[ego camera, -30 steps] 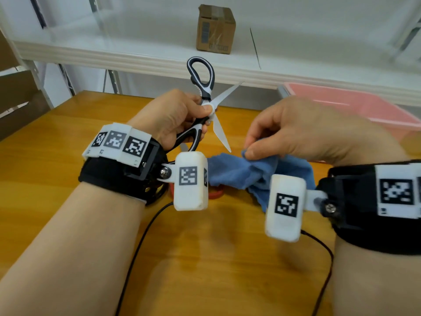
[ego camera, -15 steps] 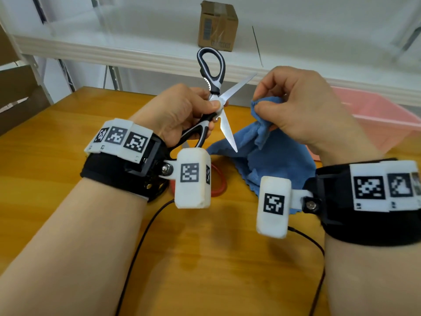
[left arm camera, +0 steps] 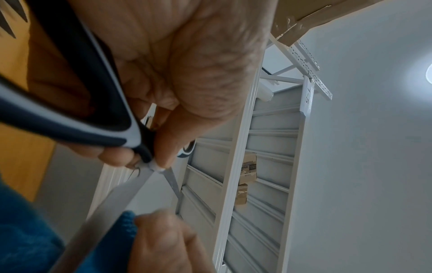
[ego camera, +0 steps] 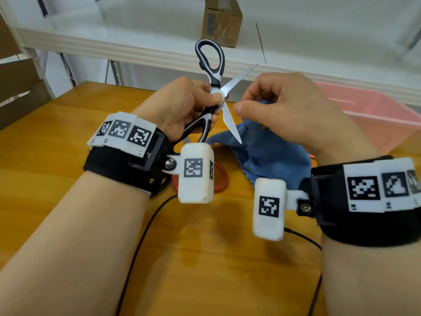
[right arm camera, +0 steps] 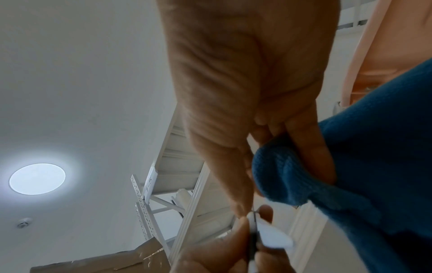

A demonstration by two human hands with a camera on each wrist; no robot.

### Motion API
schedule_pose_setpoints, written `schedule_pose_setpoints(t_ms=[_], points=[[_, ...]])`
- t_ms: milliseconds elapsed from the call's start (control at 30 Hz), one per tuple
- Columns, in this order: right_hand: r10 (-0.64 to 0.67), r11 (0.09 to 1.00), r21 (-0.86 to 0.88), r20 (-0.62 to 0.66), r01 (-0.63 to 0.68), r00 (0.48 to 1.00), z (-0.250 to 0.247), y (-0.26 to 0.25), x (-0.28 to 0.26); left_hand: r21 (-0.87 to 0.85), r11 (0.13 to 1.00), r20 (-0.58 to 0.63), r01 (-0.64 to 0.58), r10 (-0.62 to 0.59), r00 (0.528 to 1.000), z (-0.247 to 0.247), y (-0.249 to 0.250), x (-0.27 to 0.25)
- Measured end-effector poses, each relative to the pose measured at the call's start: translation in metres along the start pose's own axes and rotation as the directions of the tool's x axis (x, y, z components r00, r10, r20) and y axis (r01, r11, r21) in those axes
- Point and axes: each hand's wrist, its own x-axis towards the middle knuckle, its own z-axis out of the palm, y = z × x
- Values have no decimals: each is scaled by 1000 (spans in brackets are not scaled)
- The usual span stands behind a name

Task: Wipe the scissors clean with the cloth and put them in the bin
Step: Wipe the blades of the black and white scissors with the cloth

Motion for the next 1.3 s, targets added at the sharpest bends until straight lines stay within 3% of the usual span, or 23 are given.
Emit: schedule_pose_setpoints(t_ms=[267, 600, 800, 1000, 1133, 1300], points=[[72, 993, -100, 71, -65, 995, 15, -1, 4, 41, 998, -19, -53, 54, 998, 4, 3, 0], [139, 990, -24, 193, -137, 971, 8, -1, 2, 103, 993, -31, -55, 59, 998, 7, 2, 1], [110, 980, 160, 38, -115, 993, -9, 8, 1, 65, 996, -24, -63, 64, 998, 4, 3, 1], [-47, 997, 43, -211, 58, 976, 1, -1, 8, 124, 990, -2, -68, 69, 998, 7, 1, 2], [-140, 987, -108, -212, 119, 967, 6, -6, 6, 154, 986, 27, -72, 68, 997, 7, 3, 1], [-163, 966, -225, -162, 125, 973, 10, -3, 8, 149, 987, 38, -67, 62, 997, 8, 2, 1]])
